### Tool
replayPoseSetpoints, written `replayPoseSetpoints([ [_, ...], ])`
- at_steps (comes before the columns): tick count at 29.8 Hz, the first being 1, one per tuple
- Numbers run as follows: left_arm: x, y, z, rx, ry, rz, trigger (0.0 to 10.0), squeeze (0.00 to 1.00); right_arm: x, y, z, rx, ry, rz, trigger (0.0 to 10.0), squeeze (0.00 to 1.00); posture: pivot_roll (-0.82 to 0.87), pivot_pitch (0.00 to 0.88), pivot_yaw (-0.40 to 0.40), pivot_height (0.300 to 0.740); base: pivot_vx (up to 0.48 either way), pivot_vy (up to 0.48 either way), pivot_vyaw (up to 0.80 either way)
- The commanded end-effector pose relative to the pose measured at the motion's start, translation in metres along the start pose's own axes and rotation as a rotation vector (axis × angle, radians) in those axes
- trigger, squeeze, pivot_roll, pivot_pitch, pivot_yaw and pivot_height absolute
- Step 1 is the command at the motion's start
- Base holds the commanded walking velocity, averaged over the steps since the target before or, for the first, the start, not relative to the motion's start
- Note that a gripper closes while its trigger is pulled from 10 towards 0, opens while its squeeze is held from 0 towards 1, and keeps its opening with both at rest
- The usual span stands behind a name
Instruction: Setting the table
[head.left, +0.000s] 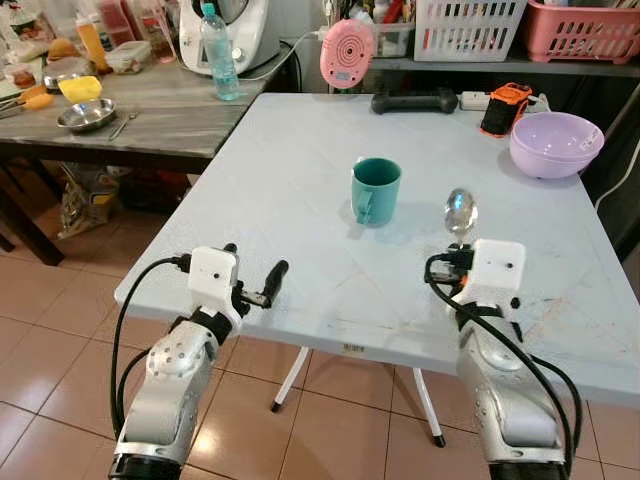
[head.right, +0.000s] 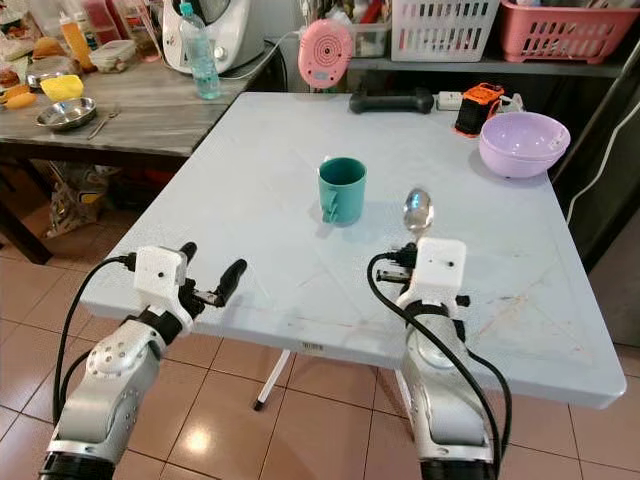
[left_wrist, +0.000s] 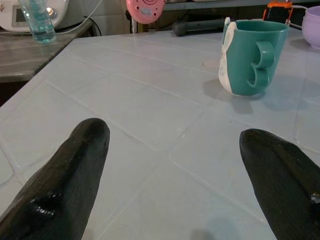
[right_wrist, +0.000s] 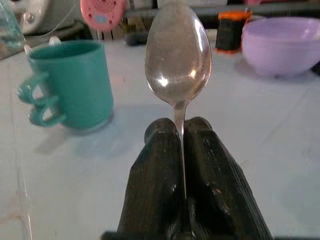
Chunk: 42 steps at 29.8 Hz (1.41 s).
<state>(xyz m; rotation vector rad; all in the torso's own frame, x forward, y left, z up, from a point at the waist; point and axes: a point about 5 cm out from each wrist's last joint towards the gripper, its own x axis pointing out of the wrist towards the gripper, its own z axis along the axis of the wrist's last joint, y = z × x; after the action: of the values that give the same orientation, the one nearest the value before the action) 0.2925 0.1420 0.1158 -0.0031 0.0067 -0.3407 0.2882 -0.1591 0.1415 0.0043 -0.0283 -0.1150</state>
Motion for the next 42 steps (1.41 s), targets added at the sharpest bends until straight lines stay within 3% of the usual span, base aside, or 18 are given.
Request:
replayPoseSetpoints([
  [1,0.0005,0.0046,0.0008,0.011,-0.003,0.023,10.0,0.0,-0.0019,0.0027,0.0064,0.003,-0.034,0.011,10.0,0.0,-0.13,0.002,0.085,0.74,0.0,0.0,0.0],
  [14,0.0091,0.008,0.0047,-0.002,-0.014,0.046,10.0,0.0,-0.0079,0.0009,0.0046,0.006,-0.039,0.002,10.0,0.0,-0.13,0.008,0.09,0.74,0.0,0.0,-0.16],
  [34,0.0089,0.0055,-0.0002,0.0,-0.001,0.027,10.0,0.0,-0.0081,0.0021,0.004,-0.014,-0.045,0.0,10.0,0.0,-0.13,0.012,0.097,0.74,0.0,0.321,-0.47],
  [42,0.0084,0.0043,-0.0008,0.0,0.001,0.023,10.0,0.0,-0.008,0.0032,0.0046,-0.026,-0.052,0.004,10.0,0.0,-0.13,0.009,0.094,0.74,0.0,0.358,0.0],
])
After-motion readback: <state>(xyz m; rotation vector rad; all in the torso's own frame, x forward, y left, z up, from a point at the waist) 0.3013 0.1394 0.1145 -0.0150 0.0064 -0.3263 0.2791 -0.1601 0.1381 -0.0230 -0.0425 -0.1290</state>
